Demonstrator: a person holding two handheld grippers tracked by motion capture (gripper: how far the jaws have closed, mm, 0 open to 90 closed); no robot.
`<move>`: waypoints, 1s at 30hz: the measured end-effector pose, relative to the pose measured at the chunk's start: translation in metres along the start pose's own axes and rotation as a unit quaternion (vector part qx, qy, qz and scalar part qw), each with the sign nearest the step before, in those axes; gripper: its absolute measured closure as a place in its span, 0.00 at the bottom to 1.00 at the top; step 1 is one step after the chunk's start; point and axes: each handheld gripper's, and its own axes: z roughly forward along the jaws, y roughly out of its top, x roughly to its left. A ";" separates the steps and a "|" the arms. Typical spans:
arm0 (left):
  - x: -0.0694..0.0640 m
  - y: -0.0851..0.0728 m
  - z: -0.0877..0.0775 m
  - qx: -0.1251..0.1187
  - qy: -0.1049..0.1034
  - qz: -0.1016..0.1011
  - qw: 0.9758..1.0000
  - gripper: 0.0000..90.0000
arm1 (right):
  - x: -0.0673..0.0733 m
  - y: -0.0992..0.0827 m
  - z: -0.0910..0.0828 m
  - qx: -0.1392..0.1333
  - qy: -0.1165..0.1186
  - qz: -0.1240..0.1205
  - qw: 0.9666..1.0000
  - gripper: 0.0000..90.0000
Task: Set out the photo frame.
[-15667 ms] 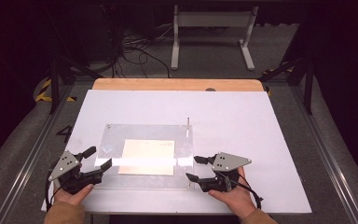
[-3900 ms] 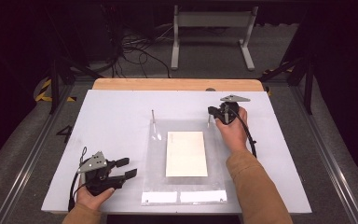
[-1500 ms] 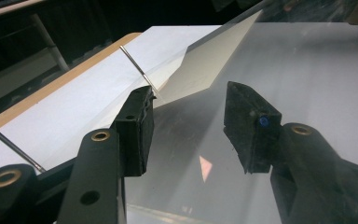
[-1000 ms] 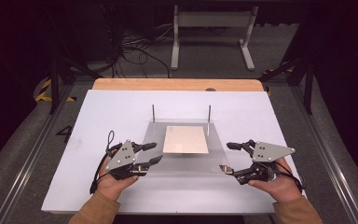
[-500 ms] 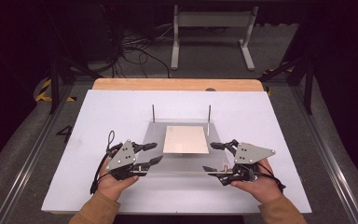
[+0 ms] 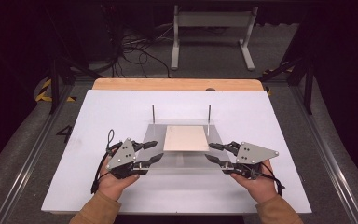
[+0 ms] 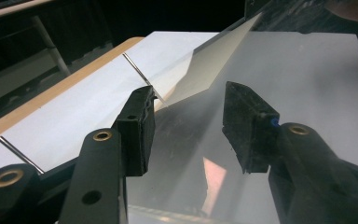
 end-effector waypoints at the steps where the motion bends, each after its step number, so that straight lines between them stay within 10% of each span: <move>1: 0.000 0.002 0.000 -0.003 0.001 0.000 1.000 0.59 | 0.000 0.001 -0.001 -0.004 -0.004 0.001 1.000 0.67; 22: -0.012 0.059 -0.042 -0.109 0.012 0.028 0.994 0.60 | 0.022 0.064 -0.044 -0.103 -0.040 -0.076 0.991 0.82; 30: -0.019 0.073 -0.055 -0.139 -0.013 0.008 0.990 0.65 | 0.025 0.077 -0.060 -0.143 0.001 -0.016 0.990 0.85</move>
